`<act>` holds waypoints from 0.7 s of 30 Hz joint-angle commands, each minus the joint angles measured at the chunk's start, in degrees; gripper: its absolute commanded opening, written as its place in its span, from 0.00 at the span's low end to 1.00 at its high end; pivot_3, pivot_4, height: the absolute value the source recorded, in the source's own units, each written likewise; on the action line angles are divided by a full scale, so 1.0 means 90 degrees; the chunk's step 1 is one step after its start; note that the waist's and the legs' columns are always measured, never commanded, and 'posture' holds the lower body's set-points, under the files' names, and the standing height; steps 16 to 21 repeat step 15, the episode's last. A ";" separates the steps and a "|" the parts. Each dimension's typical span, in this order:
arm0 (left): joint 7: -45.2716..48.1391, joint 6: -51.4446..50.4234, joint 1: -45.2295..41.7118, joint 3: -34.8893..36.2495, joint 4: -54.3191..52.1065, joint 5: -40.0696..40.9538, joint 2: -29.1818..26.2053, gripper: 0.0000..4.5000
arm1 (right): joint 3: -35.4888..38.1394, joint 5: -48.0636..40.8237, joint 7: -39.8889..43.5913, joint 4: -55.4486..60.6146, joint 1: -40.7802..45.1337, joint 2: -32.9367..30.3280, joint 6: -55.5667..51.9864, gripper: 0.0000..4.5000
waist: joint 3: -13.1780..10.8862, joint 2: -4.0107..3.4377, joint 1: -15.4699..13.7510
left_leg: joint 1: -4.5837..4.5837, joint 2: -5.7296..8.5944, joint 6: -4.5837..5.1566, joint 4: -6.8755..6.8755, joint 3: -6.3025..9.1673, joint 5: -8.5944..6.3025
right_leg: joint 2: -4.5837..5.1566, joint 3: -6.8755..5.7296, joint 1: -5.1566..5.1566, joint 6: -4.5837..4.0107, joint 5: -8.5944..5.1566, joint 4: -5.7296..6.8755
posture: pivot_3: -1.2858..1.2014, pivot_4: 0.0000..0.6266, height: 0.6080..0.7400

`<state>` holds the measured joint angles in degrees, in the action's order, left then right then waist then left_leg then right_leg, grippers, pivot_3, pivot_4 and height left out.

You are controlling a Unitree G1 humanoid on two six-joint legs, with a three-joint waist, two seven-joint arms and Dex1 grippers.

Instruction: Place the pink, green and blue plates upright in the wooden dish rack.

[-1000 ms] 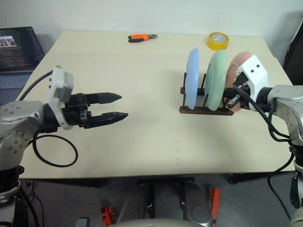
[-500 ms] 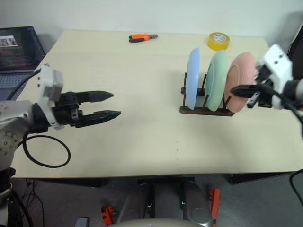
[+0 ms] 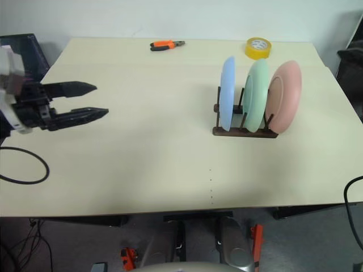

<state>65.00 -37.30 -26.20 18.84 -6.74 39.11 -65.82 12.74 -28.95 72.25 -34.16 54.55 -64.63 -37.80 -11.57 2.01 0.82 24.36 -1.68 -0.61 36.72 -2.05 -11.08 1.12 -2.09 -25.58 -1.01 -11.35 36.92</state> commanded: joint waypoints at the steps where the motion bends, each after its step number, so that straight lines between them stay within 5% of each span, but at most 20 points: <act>1: 0.0293 0.0147 0.0001 0.0555 0.0231 -0.0132 -0.0471 0.80 | 0.0323 -0.0254 0.0259 0.0510 -0.0106 -0.0142 -0.0071 0.99 | -0.0004 -0.0007 0.0001 | 0.0006 0.0001 0.0000 -0.0003 0.0000 0.0000 | -0.0001 0.0000 -0.0007 0.0001 0.0000 0.0003 | 0.52 0.24 1.00; 11: 0.0723 -0.0039 0.0341 0.1086 0.0397 -0.0124 -0.0929 0.80 | 0.1024 -0.0871 -0.0388 0.1897 -0.1258 0.0121 -0.0943 0.99 | -0.0005 -0.0012 -0.0044 | 0.0007 -0.0009 -0.0005 -0.0004 -0.0005 -0.0002 | 0.0000 -0.0011 -0.0010 -0.0013 -0.0014 0.0012 | 0.52 0.24 1.00; 21: 0.0610 -0.0216 0.0559 0.1249 0.0256 -0.0114 -0.0877 0.80 | 0.1288 -0.0839 -0.0686 0.1865 -0.1226 0.0133 -0.0677 0.99 | -0.0006 -0.0012 -0.0046 | 0.0007 -0.0008 -0.0005 0.0006 -0.0002 -0.0002 | 0.0006 -0.0010 -0.0008 -0.0007 -0.0011 0.0011 | 0.52 0.24 1.00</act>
